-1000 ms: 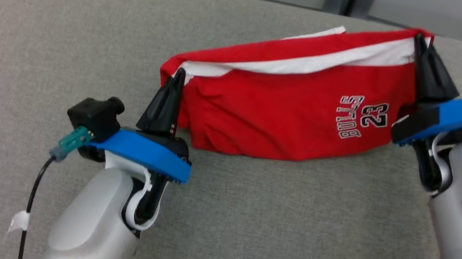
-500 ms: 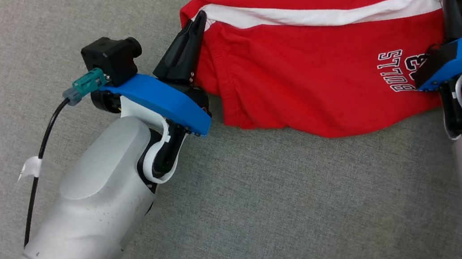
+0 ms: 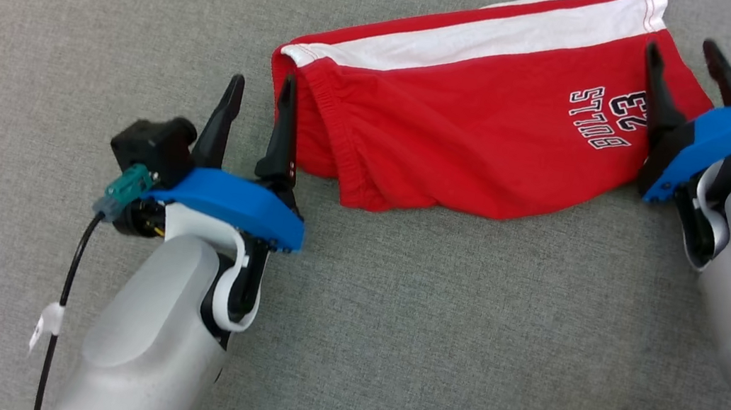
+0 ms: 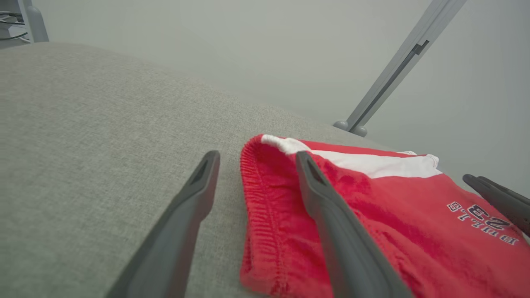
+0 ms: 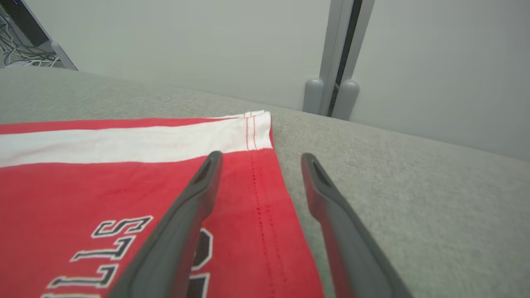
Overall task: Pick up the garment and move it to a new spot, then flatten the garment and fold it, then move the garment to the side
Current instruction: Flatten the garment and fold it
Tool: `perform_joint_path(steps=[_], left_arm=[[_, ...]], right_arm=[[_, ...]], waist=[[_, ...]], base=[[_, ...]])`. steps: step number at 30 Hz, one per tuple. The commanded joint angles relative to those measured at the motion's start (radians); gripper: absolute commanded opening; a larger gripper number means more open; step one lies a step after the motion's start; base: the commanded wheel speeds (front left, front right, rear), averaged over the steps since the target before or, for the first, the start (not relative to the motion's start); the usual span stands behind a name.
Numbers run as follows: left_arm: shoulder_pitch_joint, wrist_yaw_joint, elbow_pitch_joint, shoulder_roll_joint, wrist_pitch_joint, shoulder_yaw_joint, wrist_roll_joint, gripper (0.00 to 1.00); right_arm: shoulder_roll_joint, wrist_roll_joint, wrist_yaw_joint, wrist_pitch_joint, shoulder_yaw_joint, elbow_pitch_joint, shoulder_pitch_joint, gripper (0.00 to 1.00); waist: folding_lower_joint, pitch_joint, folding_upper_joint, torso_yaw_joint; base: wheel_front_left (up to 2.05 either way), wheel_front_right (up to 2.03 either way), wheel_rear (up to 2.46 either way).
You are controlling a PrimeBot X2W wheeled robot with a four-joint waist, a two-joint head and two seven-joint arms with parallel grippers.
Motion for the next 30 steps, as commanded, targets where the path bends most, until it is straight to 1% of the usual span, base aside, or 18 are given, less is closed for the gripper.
perform_joint_path(steps=[1,3,6,7,8,9,10,12,15,16,17,18,22,25,30], left_arm=[[0.025,0.000,-0.005,0.000,-0.002,0.014,0.008,1.00],[0.042,-0.005,-0.010,-0.001,-0.002,0.014,0.013,1.00],[0.060,-0.004,-0.010,0.000,-0.002,0.016,0.010,1.00],[0.067,-0.005,-0.008,0.000,-0.002,0.018,0.009,1.00],[0.071,-0.003,-0.006,0.000,-0.002,0.018,0.015,1.00],[0.071,-0.003,-0.006,0.000,-0.002,0.018,0.015,1.00],[0.073,-0.002,-0.005,0.000,-0.002,0.017,0.017,1.00],[0.080,0.002,-0.002,0.000,-0.002,0.020,0.027,1.00],[0.103,0.013,0.002,0.000,-0.002,0.045,0.028,1.00],[0.111,0.017,0.004,0.000,-0.002,0.052,0.036,1.00],[0.131,0.020,0.006,-0.001,-0.002,0.067,0.044,1.00],[0.131,0.020,0.006,-0.001,-0.002,0.067,0.044,1.00],[0.185,0.018,0.016,0.000,-0.002,0.101,0.079,1.00],[0.224,0.015,0.019,0.000,-0.002,0.127,0.097,1.00],[0.276,0.016,0.007,0.000,-0.002,0.167,0.123,1.00]], right_arm=[[-0.008,0.021,0.000,0.032,0.028,0.026,0.030,1.00],[-0.006,0.036,0.000,0.078,0.073,0.044,0.040,1.00],[0.009,0.088,0.001,0.178,0.133,0.067,0.078,1.00],[0.011,0.105,0.002,0.206,0.151,0.070,0.090,0.60],[0.009,0.121,0.002,0.227,0.164,0.070,0.101,0.04],[0.009,0.121,0.002,0.227,0.164,0.070,0.101,0.04],[0.007,0.135,0.002,0.243,0.177,0.068,0.110,0.00],[-0.004,0.173,0.001,0.238,0.180,0.058,0.114,0.00],[-0.007,0.236,0.000,0.192,0.162,0.042,0.127,0.00],[-0.005,0.256,0.000,0.169,0.153,0.036,0.132,0.00],[0.001,0.300,0.000,0.126,0.138,0.019,0.151,0.00],[0.001,0.300,0.000,0.126,0.138,0.019,0.151,0.00],[0.008,0.382,0.000,0.052,0.117,-0.015,0.224,0.00],[-0.003,0.431,0.000,0.025,0.119,-0.051,0.288,0.00],[-0.037,0.475,0.000,0.003,0.141,-0.116,0.359,0.00]], waist=[[0.0001,-0.008,0.0000,-0.002],[0.0001,-0.016,0.0000,0.000],[0.0001,-0.029,0.0000,0.003],[0.0001,-0.034,0.0000,0.005],[0.0001,-0.040,0.0000,0.006],[0.0001,-0.040,0.0000,0.006],[0.0001,-0.045,0.0000,0.006],[0.0001,-0.056,0.0000,0.004],[0.0001,-0.084,0.0000,-0.005],[0.0001,-0.097,0.0000,-0.012],[0.0001,-0.122,0.0000,-0.026],[0.0001,-0.122,0.0000,-0.026],[0.0001,-0.180,0.0000,-0.063],[0.0001,-0.220,0.0000,-0.092],[0.0001,-0.247,0.0000,-0.127]], base=[[0.00,0.00,0.00],[0.00,0.00,0.00],[0.00,0.00,0.00],[0.00,0.00,0.00],[0.00,0.00,0.00],[0.00,0.00,0.00],[0.00,0.00,0.00],[0.00,0.00,0.00],[0.00,0.00,0.00],[0.00,0.00,0.00],[0.00,0.00,0.00],[0.00,0.00,0.00],[0.00,0.00,0.00],[0.00,0.00,0.00],[0.00,0.00,0.00]])
